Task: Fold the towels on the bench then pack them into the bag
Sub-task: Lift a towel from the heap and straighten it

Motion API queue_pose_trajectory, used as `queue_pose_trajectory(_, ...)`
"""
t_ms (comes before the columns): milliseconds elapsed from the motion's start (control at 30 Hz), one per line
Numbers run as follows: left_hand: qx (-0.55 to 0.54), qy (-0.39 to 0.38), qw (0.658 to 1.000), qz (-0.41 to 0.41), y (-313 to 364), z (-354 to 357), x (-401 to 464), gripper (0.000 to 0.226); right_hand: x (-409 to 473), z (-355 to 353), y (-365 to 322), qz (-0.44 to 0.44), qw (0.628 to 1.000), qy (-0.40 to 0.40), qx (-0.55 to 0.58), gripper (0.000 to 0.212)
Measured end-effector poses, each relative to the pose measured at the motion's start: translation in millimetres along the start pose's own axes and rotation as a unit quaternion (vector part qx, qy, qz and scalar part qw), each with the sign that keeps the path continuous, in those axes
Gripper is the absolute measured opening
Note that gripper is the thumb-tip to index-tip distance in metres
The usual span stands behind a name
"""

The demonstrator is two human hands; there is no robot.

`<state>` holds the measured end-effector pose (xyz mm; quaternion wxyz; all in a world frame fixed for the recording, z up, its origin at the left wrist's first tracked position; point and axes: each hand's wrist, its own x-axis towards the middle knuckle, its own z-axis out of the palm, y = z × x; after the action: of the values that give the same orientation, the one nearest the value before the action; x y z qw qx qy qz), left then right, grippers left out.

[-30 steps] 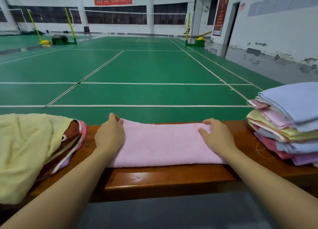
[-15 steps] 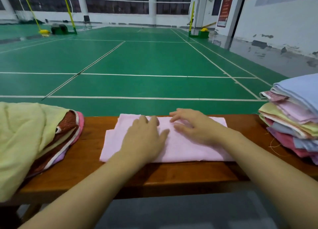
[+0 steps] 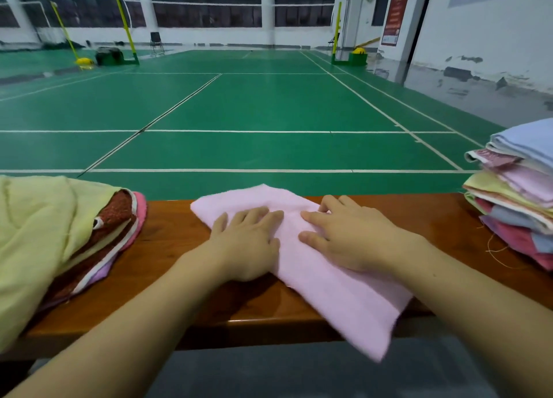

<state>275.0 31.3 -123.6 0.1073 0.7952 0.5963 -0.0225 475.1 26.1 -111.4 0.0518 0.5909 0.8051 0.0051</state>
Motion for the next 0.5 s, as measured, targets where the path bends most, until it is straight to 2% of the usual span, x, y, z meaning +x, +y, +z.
queue_pose_trajectory(167,-0.055,0.115,0.988,-0.083,-20,-2,9,0.055,-7,-6,-19,0.048,0.999,-0.01,0.018,0.054)
queue_pose_trajectory(267,-0.121,0.183,0.97,-0.106,-29,-1,9,0.06,-8,-9,-22,0.058,0.997,-0.012,0.056,0.056)
queue_pose_trajectory(333,-0.156,0.234,0.952,-0.123,-33,2,7,0.053,-8,-11,-21,0.063,0.994,-0.008,0.091,0.056)
queue_pose_trajectory(400,-0.124,0.261,0.945,-0.152,-37,8,7,0.047,-8,-11,-16,0.092,0.988,0.012,0.12,0.057)
queue_pose_trajectory(500,-0.067,0.244,0.95,-0.182,-45,11,5,0.057,-8,-7,-5,0.158,0.983,0.039,0.089,0.062)
